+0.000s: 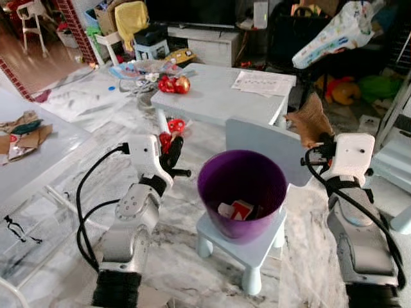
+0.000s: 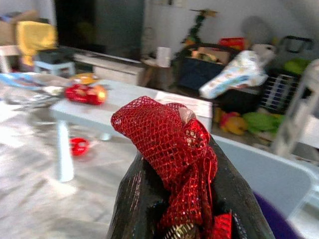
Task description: Picking trash to rubbish bin
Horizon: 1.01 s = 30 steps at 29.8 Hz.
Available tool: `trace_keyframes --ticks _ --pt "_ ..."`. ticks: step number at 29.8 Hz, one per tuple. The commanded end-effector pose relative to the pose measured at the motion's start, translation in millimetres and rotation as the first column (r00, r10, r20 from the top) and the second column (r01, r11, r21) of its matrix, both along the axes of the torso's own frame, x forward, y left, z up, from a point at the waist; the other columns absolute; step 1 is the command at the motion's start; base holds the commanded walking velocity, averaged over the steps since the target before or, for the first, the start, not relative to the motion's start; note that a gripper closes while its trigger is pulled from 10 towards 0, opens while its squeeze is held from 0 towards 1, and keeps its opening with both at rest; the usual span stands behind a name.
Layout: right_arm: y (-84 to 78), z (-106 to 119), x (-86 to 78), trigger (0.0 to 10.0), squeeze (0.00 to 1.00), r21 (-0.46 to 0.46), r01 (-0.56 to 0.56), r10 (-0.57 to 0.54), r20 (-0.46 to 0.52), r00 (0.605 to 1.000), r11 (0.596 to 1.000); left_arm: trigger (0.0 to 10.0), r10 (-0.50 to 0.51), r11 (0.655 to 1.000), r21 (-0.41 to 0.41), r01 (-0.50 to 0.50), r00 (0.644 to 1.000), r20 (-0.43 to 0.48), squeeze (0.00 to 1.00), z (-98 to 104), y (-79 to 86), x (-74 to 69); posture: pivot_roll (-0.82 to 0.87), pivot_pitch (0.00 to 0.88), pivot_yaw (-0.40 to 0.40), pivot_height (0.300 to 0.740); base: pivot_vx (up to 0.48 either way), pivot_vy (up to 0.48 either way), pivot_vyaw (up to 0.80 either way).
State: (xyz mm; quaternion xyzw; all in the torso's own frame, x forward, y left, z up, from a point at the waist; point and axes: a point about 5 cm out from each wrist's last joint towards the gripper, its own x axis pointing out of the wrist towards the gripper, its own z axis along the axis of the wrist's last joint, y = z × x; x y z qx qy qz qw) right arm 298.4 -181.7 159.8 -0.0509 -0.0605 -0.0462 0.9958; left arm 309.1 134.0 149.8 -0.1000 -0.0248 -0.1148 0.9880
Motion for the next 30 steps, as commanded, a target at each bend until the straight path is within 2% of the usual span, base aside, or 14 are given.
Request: trace_keyframes --ticks 1,14,21,24,26,27,28,30 --pt "-3.8 4 0.1 10.0 0.00 -0.006 0.009 -0.009 0.012 1.000 1.000 10.0 -0.010 1.000 -0.003 0.010 1.000 0.007 0.00 2 -4.0 -0.1 -0.11 0.076 0.093 0.740 0.000 0.000 0.00" --pt "-3.7 4 1.4 10.0 0.00 0.003 0.018 -0.018 0.020 1.000 1.000 10.0 -0.061 0.998 0.022 0.060 0.997 0.046 0.00 7 -7.4 -1.8 -0.10 0.069 0.100 0.740 0.000 0.000 0.00" --pt "-2.2 5 3.4 10.0 0.00 0.005 0.018 -0.018 0.021 1.000 1.000 10.0 -0.041 0.999 0.027 0.040 0.999 0.032 0.00 6 -6.9 0.6 -0.10 0.065 0.103 0.740 0.000 0.000 0.00" --pt "1.6 -1 6.8 10.0 0.00 0.032 -0.018 0.019 -0.013 1.000 0.999 10.0 -0.012 0.998 0.055 0.011 1.000 0.012 0.00 -2 -3.4 2.0 -0.10 0.062 0.106 0.740 0.000 0.000 0.00" --pt "10.9 -16 11.7 10.0 0.00 0.071 -0.088 0.094 -0.090 0.991 0.994 10.0 0.009 0.997 0.074 -0.006 1.000 -0.030 0.00 -18 2.0 1.4 -0.10 0.061 0.108 0.740 0.000 0.000 0.00" --pt "10.9 -16 11.7 10.0 0.00 0.071 -0.088 0.094 -0.090 0.991 0.994 10.0 0.009 0.997 0.074 -0.006 1.000 -0.030 0.00 -18 2.0 1.4 -0.10 0.061 0.108 0.740 0.000 0.000 0.00" --pt "14.9 -22 13.4 10.0 0.00 0.084 -0.112 0.121 -0.108 0.987 0.990 10.0 0.040 0.993 0.112 -0.032 0.997 -0.069 0.00 -33 8.5 -0.2 -0.09 0.061 0.110 0.740 0.000 0.000 0.00" --pt "16.9 -25 14.0 10.0 0.00 0.085 -0.126 0.136 -0.115 0.984 0.988 10.0 0.048 0.993 0.115 -0.038 0.995 -0.085 0.00 -39 11.4 -1.7 -0.09 0.061 0.112 0.740 0.000 0.000 0.00"
